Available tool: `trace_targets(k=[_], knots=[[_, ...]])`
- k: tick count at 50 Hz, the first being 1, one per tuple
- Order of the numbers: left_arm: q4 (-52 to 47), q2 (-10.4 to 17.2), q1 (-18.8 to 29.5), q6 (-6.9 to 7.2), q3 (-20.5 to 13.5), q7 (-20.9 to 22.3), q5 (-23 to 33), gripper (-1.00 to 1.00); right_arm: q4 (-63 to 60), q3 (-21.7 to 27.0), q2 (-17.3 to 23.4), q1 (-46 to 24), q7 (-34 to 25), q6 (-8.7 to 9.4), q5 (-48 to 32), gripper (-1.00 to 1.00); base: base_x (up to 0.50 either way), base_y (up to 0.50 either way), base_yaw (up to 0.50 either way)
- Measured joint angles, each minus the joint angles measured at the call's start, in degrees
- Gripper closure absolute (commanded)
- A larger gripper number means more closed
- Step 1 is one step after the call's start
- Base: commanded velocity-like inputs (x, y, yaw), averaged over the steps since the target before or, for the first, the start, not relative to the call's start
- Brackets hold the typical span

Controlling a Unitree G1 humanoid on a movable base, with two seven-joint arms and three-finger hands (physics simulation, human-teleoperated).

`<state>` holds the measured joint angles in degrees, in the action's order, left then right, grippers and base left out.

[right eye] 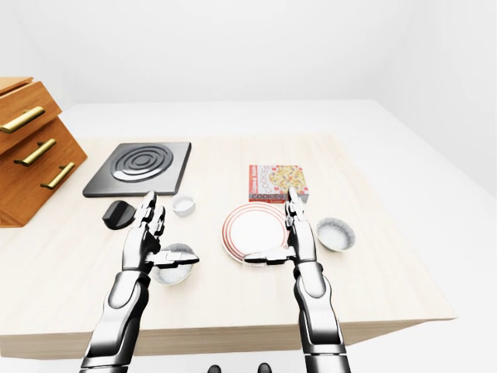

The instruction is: Pick the akita bowl next to the plate and place it on the plate.

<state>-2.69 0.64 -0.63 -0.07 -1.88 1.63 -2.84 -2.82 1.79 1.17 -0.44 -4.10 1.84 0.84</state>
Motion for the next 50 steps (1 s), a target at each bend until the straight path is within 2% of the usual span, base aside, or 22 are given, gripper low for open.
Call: trace_targets(k=[25,50], knots=[[0.69,0.0,0.15,-0.32,-0.06,-0.12,0.0,-1.0,0.31,0.25,-0.05,0.19,0.17,-0.8,0.8,-1.0,0.0,0.0,0.0],[-0.36,0.09,0.31,0.75,-0.32,-0.29,-0.36,-1.0,-0.58,0.16,-0.15,0.56,0.1,-0.32,1.28,-1.0,0.0,0.0,0.0]])
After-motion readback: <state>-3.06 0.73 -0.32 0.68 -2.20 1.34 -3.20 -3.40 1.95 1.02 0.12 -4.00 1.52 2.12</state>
